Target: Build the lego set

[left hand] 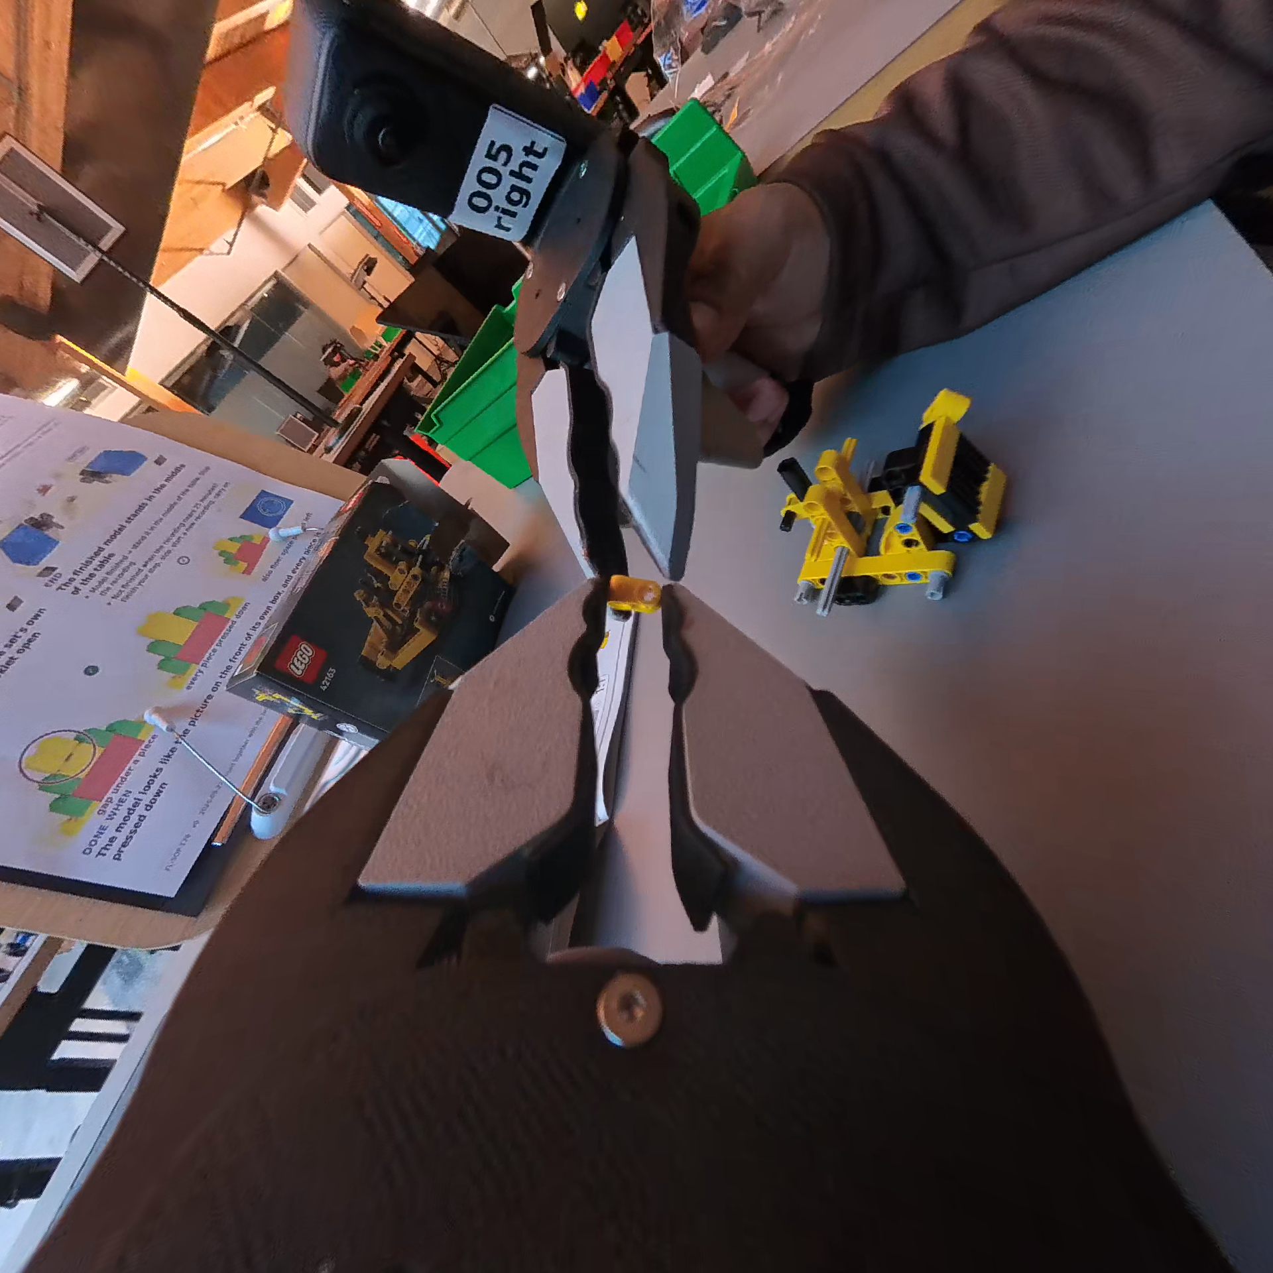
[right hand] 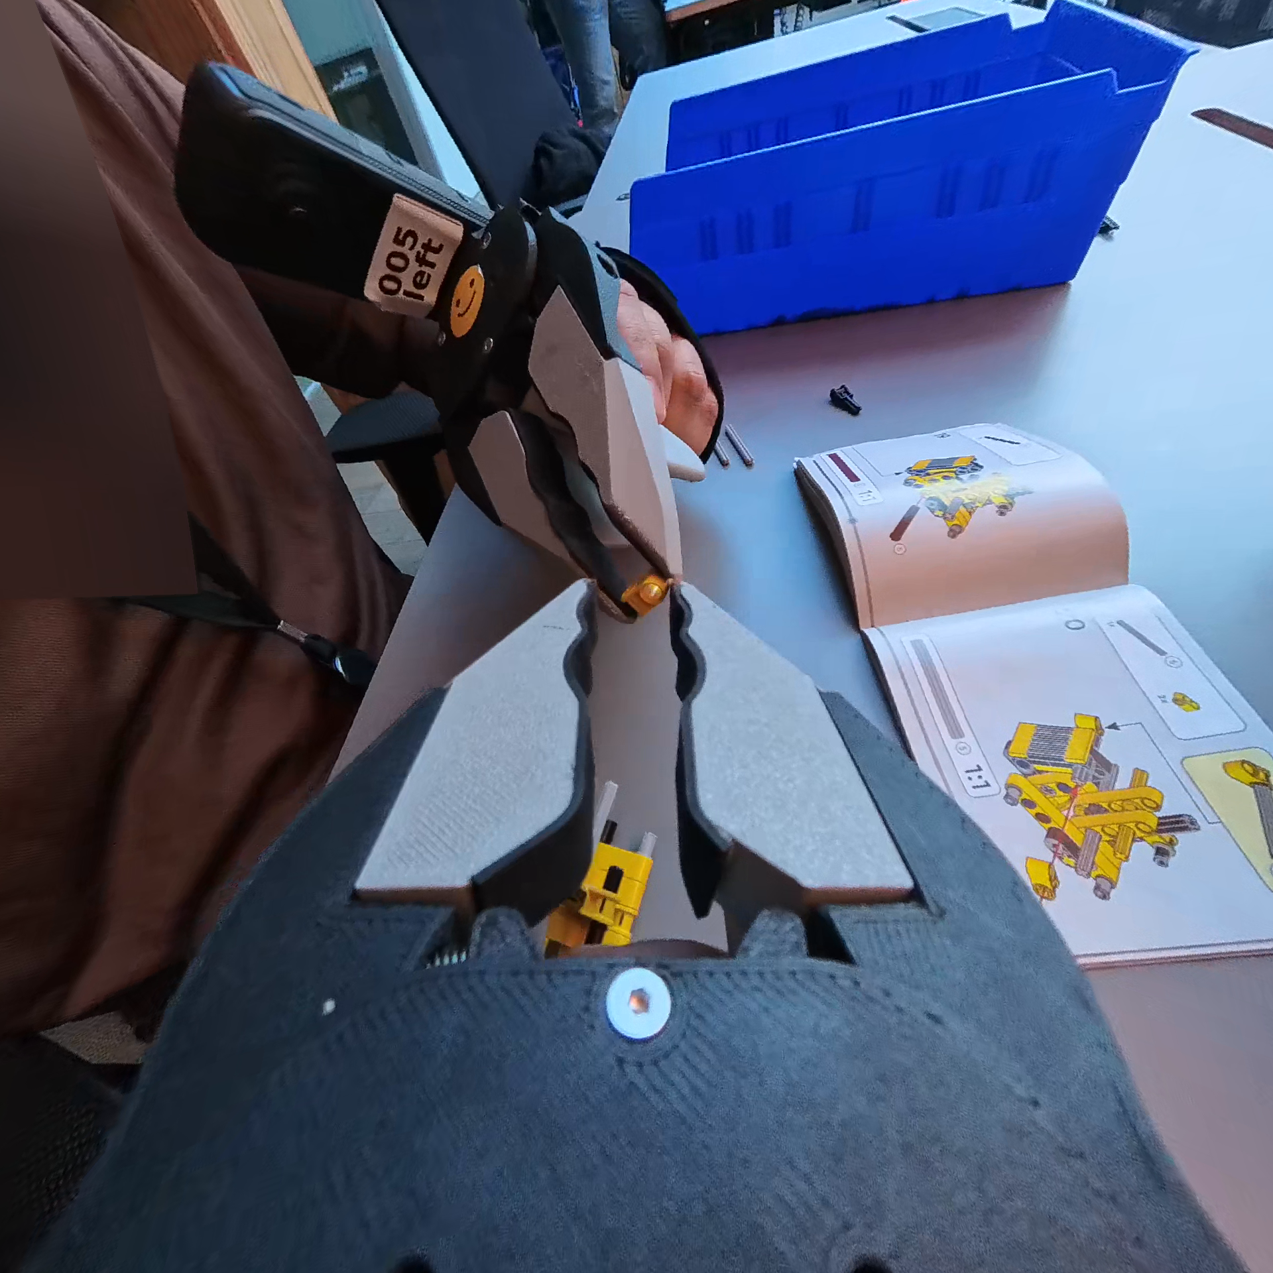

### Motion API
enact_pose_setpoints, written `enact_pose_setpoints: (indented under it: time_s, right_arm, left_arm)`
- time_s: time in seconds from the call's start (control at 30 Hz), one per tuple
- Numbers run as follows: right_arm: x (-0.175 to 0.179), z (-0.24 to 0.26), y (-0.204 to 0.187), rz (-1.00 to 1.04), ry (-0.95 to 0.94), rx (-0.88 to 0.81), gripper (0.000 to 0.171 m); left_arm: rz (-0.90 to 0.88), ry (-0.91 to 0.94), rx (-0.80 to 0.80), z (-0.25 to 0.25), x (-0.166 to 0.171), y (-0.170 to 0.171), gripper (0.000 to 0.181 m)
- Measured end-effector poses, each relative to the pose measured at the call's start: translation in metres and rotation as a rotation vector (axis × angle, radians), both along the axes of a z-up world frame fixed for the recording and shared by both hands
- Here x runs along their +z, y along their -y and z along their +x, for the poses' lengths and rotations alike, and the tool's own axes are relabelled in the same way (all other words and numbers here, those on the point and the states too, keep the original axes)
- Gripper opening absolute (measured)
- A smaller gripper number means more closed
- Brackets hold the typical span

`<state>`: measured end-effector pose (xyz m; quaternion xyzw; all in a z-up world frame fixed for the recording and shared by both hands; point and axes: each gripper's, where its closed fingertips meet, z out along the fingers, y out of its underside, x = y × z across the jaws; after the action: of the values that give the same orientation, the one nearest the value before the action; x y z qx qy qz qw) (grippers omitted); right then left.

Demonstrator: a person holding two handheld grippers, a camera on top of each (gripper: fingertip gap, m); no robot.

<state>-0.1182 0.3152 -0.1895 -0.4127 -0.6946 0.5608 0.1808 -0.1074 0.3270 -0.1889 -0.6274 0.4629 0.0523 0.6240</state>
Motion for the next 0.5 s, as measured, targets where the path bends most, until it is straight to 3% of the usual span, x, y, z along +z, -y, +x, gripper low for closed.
enact_pose_setpoints:
  time_s: [0.5]
  right_arm:
    - [0.003,0.0004,0.0013,-0.044,0.007,0.013,0.01]
  left_arm:
    - [0.019,-0.019,-0.027,0.0054,0.001,0.0055,0.013]
